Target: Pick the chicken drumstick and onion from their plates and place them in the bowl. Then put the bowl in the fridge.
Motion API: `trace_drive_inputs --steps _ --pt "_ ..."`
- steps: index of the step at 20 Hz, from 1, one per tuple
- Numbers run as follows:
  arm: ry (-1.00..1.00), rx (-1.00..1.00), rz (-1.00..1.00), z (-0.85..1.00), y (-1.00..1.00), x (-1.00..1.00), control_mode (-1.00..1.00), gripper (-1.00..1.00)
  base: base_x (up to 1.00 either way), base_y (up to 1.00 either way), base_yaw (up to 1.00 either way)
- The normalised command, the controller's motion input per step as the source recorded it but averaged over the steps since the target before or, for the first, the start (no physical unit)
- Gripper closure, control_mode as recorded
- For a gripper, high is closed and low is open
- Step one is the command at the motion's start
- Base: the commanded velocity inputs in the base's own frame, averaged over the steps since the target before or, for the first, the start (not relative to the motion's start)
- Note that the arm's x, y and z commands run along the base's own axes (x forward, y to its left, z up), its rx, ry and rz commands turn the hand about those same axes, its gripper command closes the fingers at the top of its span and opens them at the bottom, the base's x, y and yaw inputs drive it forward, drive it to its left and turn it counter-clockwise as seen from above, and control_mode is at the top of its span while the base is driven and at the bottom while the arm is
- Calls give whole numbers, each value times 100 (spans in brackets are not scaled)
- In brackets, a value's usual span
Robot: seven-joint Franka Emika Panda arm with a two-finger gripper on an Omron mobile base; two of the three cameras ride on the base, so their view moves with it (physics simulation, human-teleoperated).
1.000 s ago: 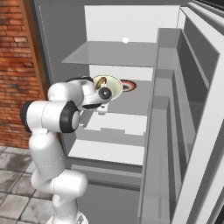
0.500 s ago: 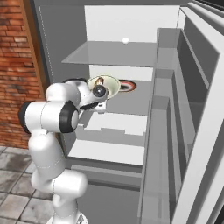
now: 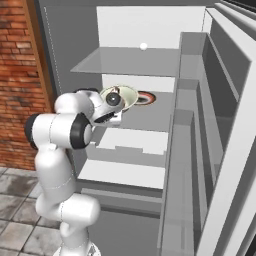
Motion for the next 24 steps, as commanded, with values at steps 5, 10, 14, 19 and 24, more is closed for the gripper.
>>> trace_drive_inputs --steps 5,10,14,19,24 --pt "1 1 0 -2 -3 39 -100 100 0 0 0" --pt "0 3 0 0 -2 16 -100 100 0 0 0" --pt "0 5 1 -3 0 -3 -100 -100 0 0 0" --pt "-12 11 0 4 0 -1 -100 -100 0 0 0" --pt "-17 6 0 11 0 -3 -100 -100 0 0 0"
